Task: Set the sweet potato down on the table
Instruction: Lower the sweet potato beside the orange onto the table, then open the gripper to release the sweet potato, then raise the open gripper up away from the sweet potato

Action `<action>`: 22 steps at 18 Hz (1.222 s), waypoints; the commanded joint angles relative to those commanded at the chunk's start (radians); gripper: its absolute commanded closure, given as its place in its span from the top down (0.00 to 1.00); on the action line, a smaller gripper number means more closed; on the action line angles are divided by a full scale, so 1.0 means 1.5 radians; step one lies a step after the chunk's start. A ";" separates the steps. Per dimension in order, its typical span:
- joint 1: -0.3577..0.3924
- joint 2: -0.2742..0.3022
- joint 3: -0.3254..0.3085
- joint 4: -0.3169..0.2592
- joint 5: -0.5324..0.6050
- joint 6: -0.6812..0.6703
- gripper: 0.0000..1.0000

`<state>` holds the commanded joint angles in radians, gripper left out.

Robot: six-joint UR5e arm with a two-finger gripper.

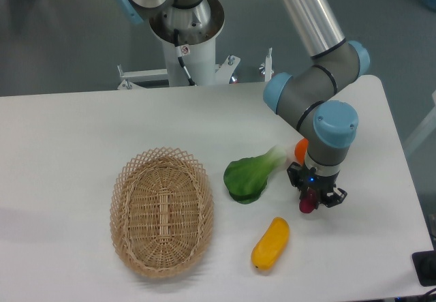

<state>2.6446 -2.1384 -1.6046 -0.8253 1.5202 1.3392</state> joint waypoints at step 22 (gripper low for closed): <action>0.022 0.122 0.139 -0.233 0.004 0.144 1.00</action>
<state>2.6783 -1.9559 -1.3959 -1.1750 1.5263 1.5555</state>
